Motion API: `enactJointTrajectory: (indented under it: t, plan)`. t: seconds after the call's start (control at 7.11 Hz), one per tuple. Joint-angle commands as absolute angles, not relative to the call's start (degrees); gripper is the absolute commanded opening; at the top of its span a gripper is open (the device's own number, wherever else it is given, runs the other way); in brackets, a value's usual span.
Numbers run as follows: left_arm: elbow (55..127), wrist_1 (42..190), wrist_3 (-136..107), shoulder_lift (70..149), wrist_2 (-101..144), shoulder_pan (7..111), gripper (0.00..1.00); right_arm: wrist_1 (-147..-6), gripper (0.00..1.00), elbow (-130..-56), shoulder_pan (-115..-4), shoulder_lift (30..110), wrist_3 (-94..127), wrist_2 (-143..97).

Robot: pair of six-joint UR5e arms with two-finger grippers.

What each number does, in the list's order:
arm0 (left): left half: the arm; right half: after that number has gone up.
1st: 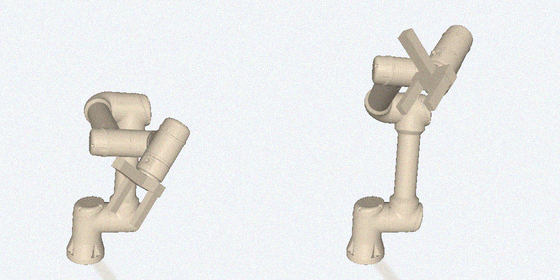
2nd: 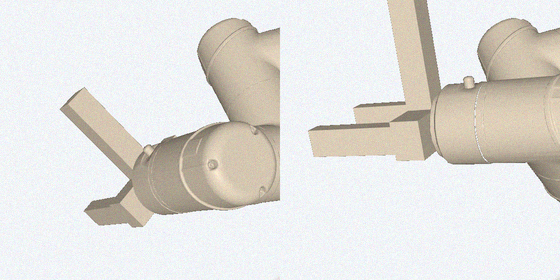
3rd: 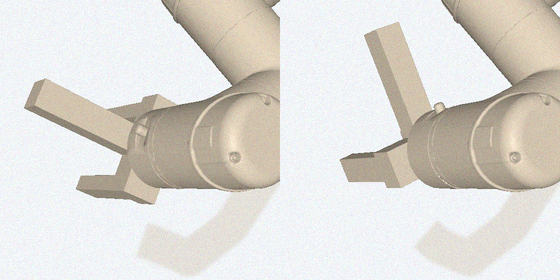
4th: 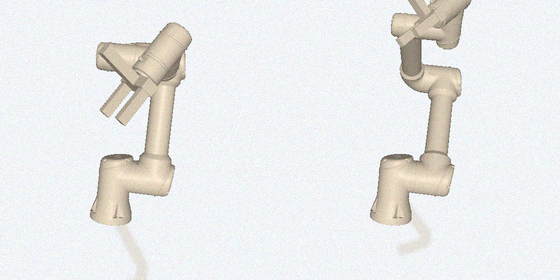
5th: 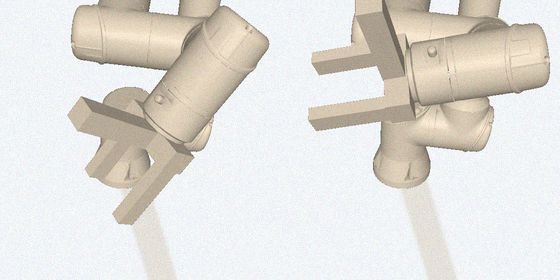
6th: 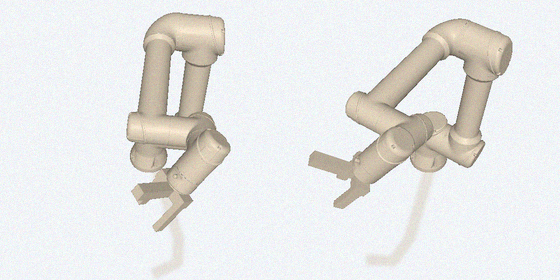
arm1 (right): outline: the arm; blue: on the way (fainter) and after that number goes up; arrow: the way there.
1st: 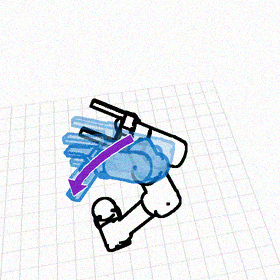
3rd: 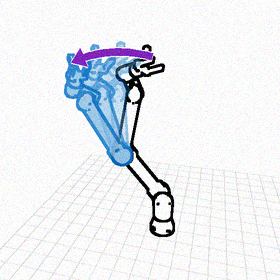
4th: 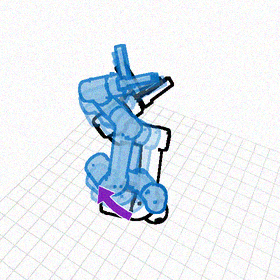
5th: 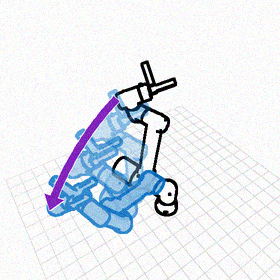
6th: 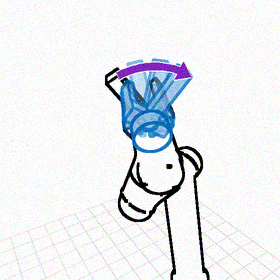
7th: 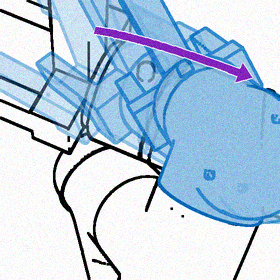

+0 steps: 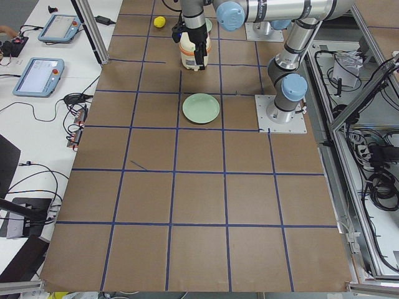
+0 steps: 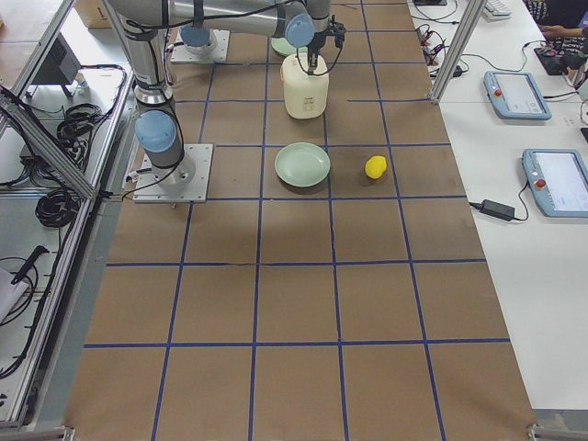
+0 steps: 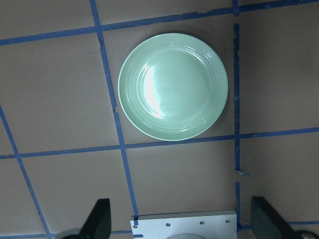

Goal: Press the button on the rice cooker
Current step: 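Press down on the green button with the right gripper fingertips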

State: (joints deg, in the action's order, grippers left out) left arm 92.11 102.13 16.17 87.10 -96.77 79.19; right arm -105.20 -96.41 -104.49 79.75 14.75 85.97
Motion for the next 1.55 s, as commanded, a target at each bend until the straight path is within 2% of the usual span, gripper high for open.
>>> enactJointTrajectory:
  t: [0.0,1.12,1.27,1.41]
  plan:
    - [92.1,102.1,16.2,87.1,-96.8,79.2,1.00,-105.2,0.11,-96.4,-104.6,79.5,14.9,86.0]
    - [92.1,102.1,16.2,87.1,-96.8,79.2,1.00,-105.1,0.12,-96.4,-104.7,79.2,15.1,86.3]
    - [92.1,102.1,16.2,87.1,-96.8,79.2,1.00,-104.3,0.18,-95.2,-104.9,79.8,15.3,86.5]
    - [92.1,102.1,16.2,87.1,-96.8,79.2,1.00,-102.6,0.40,-92.4,-104.9,80.0,15.5,86.7]
